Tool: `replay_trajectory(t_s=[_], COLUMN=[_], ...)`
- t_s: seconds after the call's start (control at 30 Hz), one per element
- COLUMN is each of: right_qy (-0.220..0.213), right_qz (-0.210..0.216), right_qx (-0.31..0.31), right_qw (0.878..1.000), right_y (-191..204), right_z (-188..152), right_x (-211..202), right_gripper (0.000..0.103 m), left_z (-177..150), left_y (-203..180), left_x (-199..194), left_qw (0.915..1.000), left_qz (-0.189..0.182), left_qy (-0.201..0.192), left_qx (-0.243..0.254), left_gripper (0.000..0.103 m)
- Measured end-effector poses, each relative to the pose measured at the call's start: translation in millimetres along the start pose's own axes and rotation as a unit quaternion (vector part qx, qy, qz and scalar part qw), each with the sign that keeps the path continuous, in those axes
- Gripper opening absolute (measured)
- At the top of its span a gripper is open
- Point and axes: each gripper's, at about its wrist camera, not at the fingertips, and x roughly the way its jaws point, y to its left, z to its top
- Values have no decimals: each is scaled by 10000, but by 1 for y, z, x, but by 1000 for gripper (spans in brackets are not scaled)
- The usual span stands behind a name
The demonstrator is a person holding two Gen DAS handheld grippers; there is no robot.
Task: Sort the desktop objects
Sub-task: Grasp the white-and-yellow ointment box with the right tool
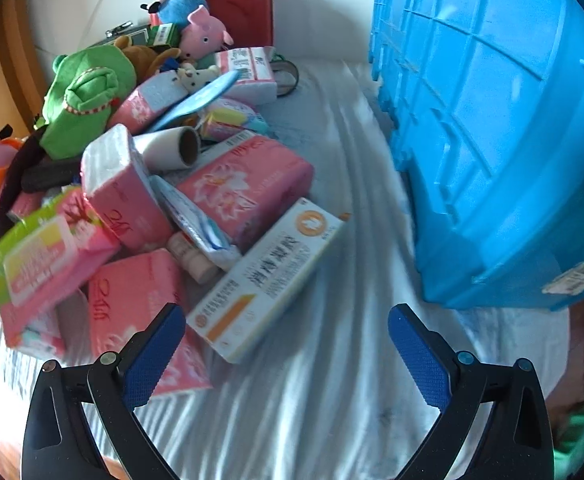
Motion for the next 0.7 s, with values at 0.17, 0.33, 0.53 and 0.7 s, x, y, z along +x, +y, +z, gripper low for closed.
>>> replay_trajectory(t_s=[0.17,0.33,0.53,0.7], right_qy=[210,414,656,792], right_qz=[36,105,407,517], right_qx=[89,181,404,702], right_qw=[9997,9989,9962,9930], right_y=[-14,-18,-7,1], right_z=[3,6,12,21], right_x=[11,28,51,69], right_gripper=[103,103,103,103], left_z=[4,5,7,15], left_y=[2,-19,-13,-20], left_x=[7,22,17,23], left_qw=[9991,9989,9989,9979], left_qz=[-168,-76,437,457], left_qy=[172,323,140,309], left_qx=[-336,-343,12,331], left_gripper=[74,74,74,74])
